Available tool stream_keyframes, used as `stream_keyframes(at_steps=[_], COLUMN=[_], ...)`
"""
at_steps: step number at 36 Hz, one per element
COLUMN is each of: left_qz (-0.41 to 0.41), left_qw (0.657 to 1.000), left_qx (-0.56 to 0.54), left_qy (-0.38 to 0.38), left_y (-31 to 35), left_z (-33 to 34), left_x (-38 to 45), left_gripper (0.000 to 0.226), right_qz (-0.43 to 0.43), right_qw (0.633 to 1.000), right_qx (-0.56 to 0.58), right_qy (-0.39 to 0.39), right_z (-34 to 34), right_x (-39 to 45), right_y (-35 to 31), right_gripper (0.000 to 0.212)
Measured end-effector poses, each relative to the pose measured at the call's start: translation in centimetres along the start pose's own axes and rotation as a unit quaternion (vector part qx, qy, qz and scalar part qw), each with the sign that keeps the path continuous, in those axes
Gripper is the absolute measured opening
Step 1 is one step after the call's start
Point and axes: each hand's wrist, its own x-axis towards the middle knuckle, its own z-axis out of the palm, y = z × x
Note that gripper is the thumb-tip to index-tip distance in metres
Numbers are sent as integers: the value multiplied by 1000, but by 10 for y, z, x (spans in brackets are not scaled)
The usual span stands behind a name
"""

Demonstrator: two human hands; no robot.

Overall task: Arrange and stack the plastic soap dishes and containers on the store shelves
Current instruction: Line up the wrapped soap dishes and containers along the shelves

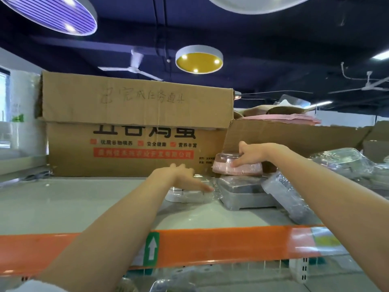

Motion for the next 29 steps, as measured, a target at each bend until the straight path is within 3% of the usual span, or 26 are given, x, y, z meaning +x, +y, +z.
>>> stream_keyframes(at_steps=[6,8,12,21,25,29], left_qz=[20,14,-14,-50,-51,-53], left_qw=[1000,1000,994,942,923,906], left_qx=[-5,1,39,-28,-20,-32], left_qy=[-13,1,104,331,381,418], left_y=[-3,-3,-2,31,56,77], left_z=[-2,-3,-6,-24,-18,-4], left_x=[-2,-5,-21,-80,-108,-133], left_gripper=[103,108,103,102,100,103], right_qz=[8,5,-17,-64,-83,-141], right_qw=[992,988,983,955,945,925], right_qx=[-78,-99,-94,-9,-3,-20], right_qy=[101,119,155,291,316,352], right_z=[4,2,-7,-16,-17,-15], right_x=[-6,-14,-33,-79,-106,-138], right_y=[-4,-8,-16,-11,2,17], right_gripper=[109,108,93,111,109,92])
